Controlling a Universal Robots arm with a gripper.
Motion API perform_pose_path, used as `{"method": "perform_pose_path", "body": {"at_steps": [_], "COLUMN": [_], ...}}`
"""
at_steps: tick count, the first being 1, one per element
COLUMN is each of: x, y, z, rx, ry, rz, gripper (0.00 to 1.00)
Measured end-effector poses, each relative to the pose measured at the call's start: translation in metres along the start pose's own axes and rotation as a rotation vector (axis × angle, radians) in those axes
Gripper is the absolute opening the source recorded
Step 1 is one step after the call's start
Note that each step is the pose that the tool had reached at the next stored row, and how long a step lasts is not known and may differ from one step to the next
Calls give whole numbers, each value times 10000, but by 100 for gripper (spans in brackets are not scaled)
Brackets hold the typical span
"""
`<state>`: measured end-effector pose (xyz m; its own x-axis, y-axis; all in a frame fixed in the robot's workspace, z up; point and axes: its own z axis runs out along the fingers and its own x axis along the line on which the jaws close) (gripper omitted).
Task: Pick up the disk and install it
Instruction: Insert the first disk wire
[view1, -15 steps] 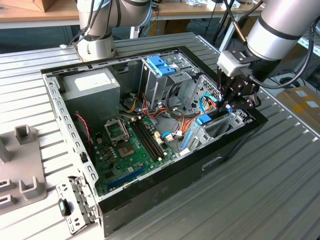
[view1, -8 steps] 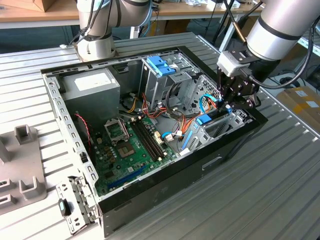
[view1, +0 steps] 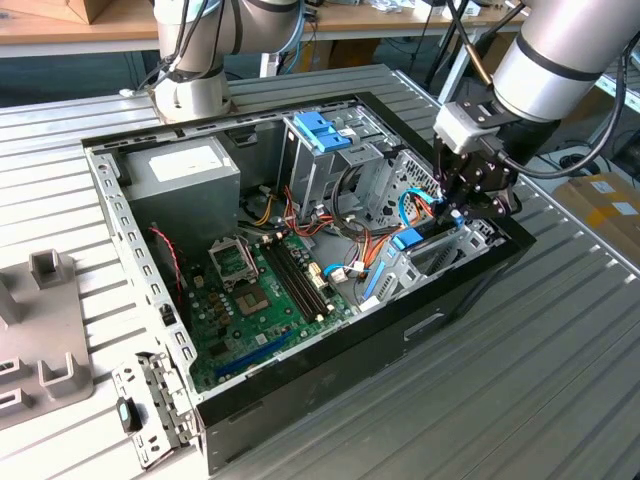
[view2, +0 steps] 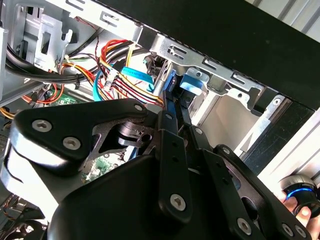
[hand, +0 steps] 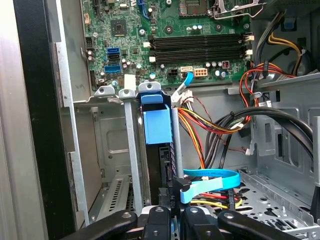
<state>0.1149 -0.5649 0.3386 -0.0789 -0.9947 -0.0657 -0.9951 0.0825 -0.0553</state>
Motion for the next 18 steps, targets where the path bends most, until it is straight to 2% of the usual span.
{"method": "perform_pose_path", "body": {"at_steps": [1,3,4,5,8,14,18], "x": [0,0,0,0,0,-5,-7], "y": [0,0,0,0,-1,-5,-6], "z": [1,0,-2,-2,-9,-83,-109], "rx": [0,0,0,1,1,1,1], "ry": [0,2,6,6,8,5,6], "rz": [0,-1,-1,-1,-1,0,0], "gripper": [18,30,30,36,36,36,36]}}
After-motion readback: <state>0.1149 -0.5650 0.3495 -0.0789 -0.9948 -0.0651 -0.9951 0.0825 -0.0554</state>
